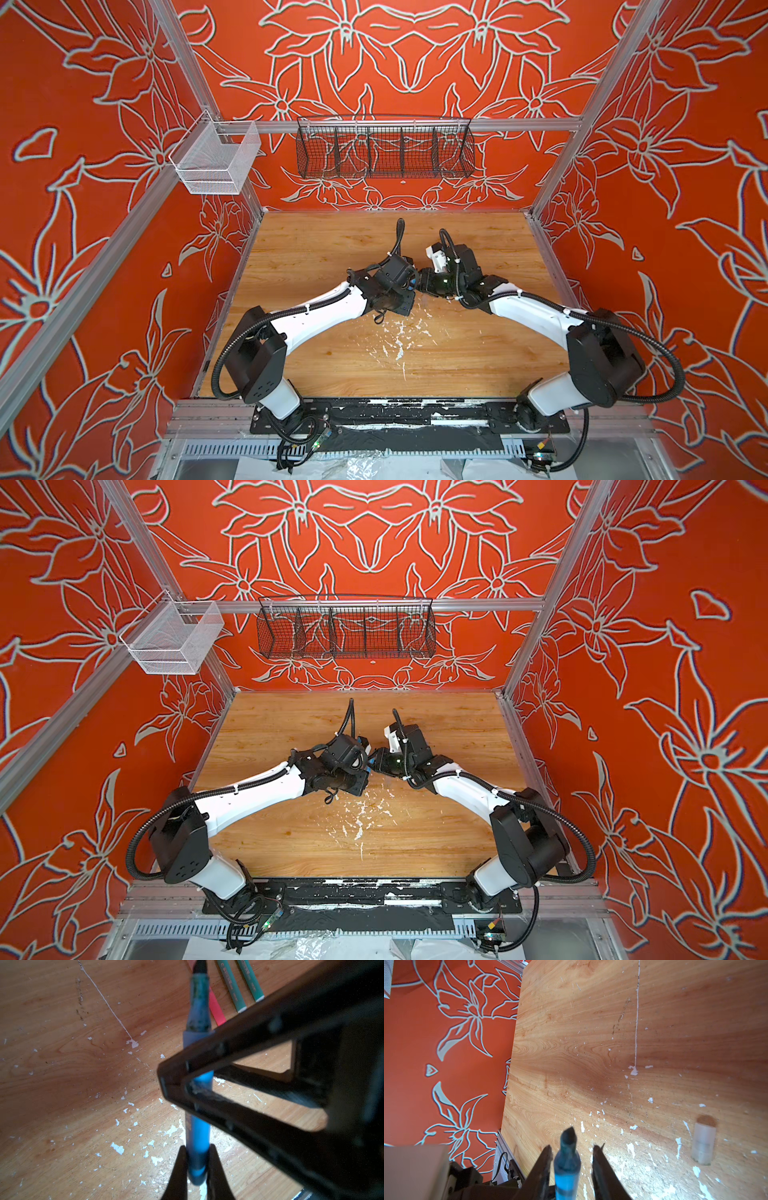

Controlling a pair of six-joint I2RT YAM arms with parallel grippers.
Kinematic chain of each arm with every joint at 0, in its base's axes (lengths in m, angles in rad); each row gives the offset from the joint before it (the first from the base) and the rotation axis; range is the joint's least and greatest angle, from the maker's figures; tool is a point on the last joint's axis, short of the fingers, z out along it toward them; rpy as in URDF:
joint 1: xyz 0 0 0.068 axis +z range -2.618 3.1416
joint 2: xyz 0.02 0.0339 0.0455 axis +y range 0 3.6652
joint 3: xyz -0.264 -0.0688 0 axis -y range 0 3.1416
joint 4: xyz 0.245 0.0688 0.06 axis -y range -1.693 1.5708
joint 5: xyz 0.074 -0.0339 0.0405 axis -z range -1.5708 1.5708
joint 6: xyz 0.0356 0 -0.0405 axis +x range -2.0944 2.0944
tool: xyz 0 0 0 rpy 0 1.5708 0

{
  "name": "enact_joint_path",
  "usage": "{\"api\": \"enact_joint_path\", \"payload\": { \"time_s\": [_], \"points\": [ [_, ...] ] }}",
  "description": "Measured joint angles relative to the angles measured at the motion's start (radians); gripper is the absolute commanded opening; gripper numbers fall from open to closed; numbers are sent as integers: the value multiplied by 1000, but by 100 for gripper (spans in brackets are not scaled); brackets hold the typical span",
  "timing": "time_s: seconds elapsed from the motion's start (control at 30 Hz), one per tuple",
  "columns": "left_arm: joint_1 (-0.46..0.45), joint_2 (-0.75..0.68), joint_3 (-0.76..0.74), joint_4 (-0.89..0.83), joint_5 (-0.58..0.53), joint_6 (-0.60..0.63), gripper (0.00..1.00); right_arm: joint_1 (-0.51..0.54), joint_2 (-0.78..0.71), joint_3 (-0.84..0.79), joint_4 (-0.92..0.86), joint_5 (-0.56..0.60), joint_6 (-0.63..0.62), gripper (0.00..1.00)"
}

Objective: Insert the pens into the pen caps

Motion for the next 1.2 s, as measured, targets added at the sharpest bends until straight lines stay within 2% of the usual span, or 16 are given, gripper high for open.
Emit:
{"api": "enact_joint_path", "payload": {
  "time_s": [0.1, 0.2, 0.37, 0.47, 0.6, 0.67, 0.83, 1.2],
  "points": [
    [0, -11, 0, 0, 5, 0, 1, 0, 0, 2, 16, -5, 11, 12],
    [2, -19, -6, 8, 8, 4, 16, 0, 0, 3, 29, -8, 21, 1],
    [13, -97, -97, 79, 63, 25, 40, 0, -12, 2, 34, 2, 19, 0],
    [33, -170, -176, 156, 130, 22, 49, 0, -41, -8, 34, 10, 17, 0],
    [107, -286, -330, 335, 240, -24, 49, 0, -97, -28, 35, 30, 16, 0],
    [146, -345, -441, 487, 286, -64, 52, 0, -125, -35, 34, 44, 14, 0],
    [159, -438, -641, 753, 335, -109, 55, 5, -176, -36, 34, 66, -6, 0],
    [163, -415, -546, 864, 476, -56, 52, 52, -219, -37, 44, 98, -25, 0]
  ]
}}
